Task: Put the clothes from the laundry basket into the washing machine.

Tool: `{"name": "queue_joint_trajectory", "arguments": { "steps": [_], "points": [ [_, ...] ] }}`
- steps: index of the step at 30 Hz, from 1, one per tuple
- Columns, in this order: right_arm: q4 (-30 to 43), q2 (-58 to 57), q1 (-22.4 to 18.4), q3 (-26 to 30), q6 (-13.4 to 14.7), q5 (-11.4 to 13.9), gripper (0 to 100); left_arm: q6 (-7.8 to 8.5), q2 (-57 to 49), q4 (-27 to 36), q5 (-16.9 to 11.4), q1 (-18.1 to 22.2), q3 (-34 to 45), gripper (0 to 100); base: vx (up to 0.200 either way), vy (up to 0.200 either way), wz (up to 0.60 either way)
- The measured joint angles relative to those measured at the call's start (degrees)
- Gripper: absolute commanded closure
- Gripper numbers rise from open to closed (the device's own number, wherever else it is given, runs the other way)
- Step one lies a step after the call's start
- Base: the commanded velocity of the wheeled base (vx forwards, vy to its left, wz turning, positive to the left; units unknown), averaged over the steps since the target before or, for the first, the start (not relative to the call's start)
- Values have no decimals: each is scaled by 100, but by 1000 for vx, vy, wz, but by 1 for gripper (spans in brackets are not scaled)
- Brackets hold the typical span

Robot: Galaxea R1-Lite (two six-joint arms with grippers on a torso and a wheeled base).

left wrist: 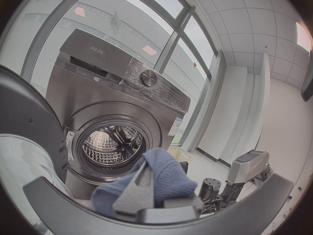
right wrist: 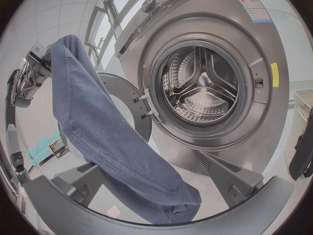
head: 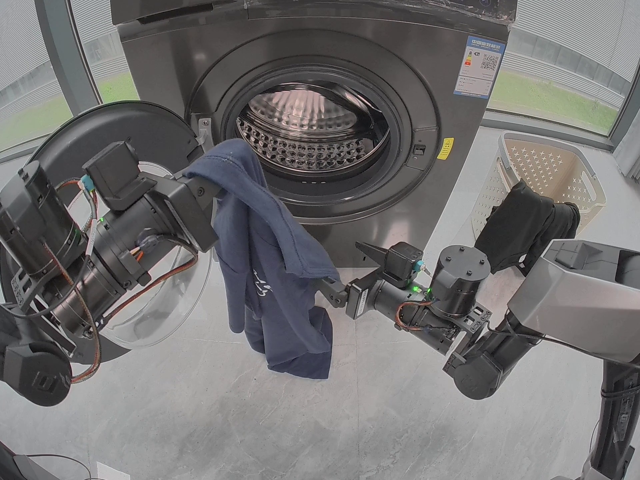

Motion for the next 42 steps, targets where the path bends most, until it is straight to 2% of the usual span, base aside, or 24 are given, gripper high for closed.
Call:
{"name": "queue_joint_trajectory", "arguments": {
  "steps": [6, 7, 12, 17, 22, 29, 35, 42],
  "points": [
    [2, 174, -28, -418, -9, 12, 0, -1, 2, -2, -7, -1, 0, 100, 0, 0, 0],
    [-5, 207, -27, -468, -6, 12, 100, -1, 2, -5, -9, -1, 2, 100, 0, 0, 0],
    [-62, 306, 26, -656, 27, 15, 100, -4, 15, -2, -9, -4, 12, 100, 0, 0, 0],
    [-95, 257, 63, -600, 40, 15, 100, -12, 33, -5, -11, 16, 22, 100, 0, 0, 0],
    [-101, -94, -22, -280, 52, -5, 100, -15, 48, -7, -11, 38, 26, 100, 0, 0, 0],
    [-99, -1122, -383, 423, 104, -54, 100, -11, 52, -7, 4, 52, 20, 100, 0, 0, 0],
    [-101, -2070, -686, 955, 219, -196, 100, -6, 9, 11, 37, 68, -5, 100, 0, 0, 0],
    [-55, -2776, -805, 1145, 271, -355, 100, 2, -88, 45, 61, 96, -94, 100, 0, 0, 0]
  ]
}}
